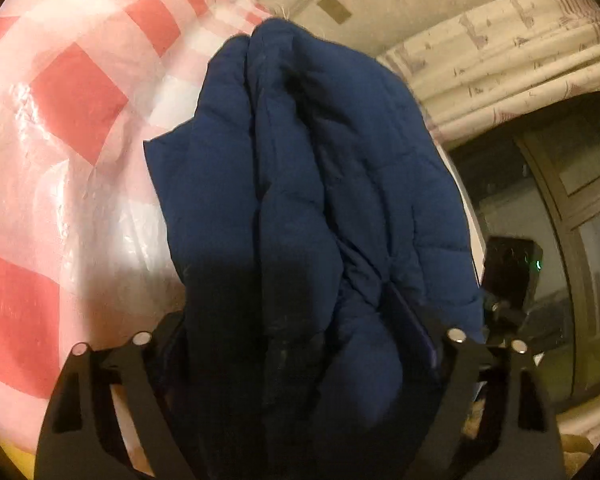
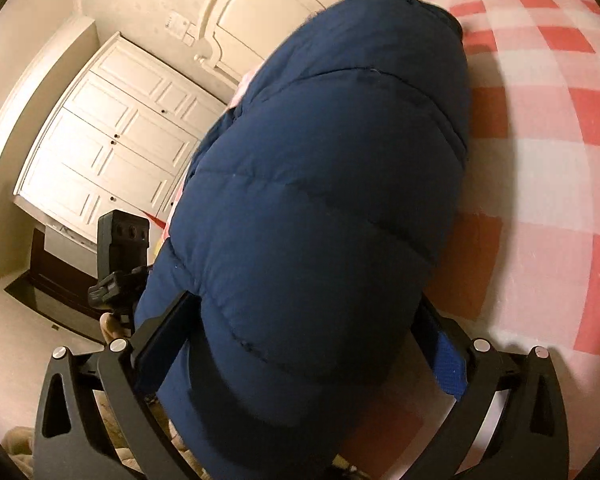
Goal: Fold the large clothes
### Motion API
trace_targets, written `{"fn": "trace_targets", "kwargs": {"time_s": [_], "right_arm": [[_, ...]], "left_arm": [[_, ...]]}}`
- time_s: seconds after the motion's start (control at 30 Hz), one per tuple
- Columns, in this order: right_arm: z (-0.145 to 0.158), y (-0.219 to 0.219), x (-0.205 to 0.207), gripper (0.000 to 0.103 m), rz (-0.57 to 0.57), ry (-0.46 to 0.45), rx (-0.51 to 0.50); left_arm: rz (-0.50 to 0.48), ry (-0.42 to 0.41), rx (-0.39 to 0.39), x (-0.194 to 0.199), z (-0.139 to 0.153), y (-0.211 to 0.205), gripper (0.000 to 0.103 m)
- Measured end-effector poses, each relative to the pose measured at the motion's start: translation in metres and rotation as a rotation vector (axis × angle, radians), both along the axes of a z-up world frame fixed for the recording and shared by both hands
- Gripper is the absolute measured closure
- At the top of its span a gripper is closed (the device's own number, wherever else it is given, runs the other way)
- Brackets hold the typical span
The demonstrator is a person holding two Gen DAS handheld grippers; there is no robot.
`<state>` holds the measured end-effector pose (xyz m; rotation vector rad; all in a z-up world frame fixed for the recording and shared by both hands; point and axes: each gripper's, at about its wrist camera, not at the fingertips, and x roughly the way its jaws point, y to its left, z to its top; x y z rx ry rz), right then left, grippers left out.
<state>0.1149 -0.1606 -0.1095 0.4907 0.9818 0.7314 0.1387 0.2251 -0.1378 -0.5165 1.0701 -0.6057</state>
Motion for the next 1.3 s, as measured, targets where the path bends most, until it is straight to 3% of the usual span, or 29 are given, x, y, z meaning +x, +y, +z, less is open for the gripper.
{"fn": "trace_targets", "kwargs": {"time_s": [0.07, 0.17, 0.33, 0.5, 0.67, 0.77, 0.87, 0.93, 1.03, 1.1, 1.13, 1.2, 1.3], "right_arm": [[0.006, 0.004, -0.01, 0.014, -0.01, -0.078, -0.035], [0.014, 0.004, -0.021, 0.021, -0.031, -0.165, -0.062], [0.04, -0.025, -0.023, 0.025, -0.131, -0.296, -0.059], [0.067, -0.08, 0.002, 0.025, -0.239, -0.355, -0.079], [0.073, -0.132, 0.053, 0.025, -0.333, -0.37, -0.128], [0.056, -0.164, 0.094, 0.026, -0.354, -0.313, -0.174], [0.025, -0.179, 0.128, 0.025, -0.362, -0.222, -0.258], [0.018, -0.187, 0.131, 0.023, -0.385, -0.207, -0.24], [0.03, -0.183, 0.114, 0.008, -0.457, -0.203, -0.366], [0.056, -0.172, 0.093, 0.008, -0.587, -0.327, -0.463], [0.066, -0.163, 0.085, 0.008, -0.591, -0.397, -0.45], [0.078, -0.137, 0.073, 0.008, -0.529, -0.475, -0.442], [0.069, -0.075, 0.081, 0.011, -0.348, -0.522, -0.645]], "left_arm": [[0.027, -0.07, 0.03, -0.01, 0.011, -0.005, 0.042], [0.052, -0.151, 0.054, -0.02, 0.026, -0.018, 0.055], [0.039, -0.229, -0.025, -0.001, 0.054, -0.052, 0.059], [-0.002, -0.283, -0.033, 0.067, 0.079, -0.115, 0.059], [-0.001, -0.245, -0.056, 0.14, 0.069, -0.177, 0.059], [0.028, -0.191, -0.018, 0.17, 0.043, -0.208, 0.058], [0.057, -0.234, 0.023, 0.171, 0.024, -0.22, 0.052], [0.045, -0.249, 0.042, 0.163, 0.023, -0.219, 0.048], [0.045, -0.26, 0.068, 0.157, 0.024, -0.216, 0.045], [0.06, -0.274, 0.08, 0.155, 0.023, -0.217, 0.043], [0.069, -0.279, 0.081, 0.156, 0.022, -0.218, 0.042], [0.097, -0.276, 0.07, 0.152, 0.021, -0.217, 0.04], [0.165, -0.314, 0.078, 0.14, 0.039, -0.203, 0.04]]}}
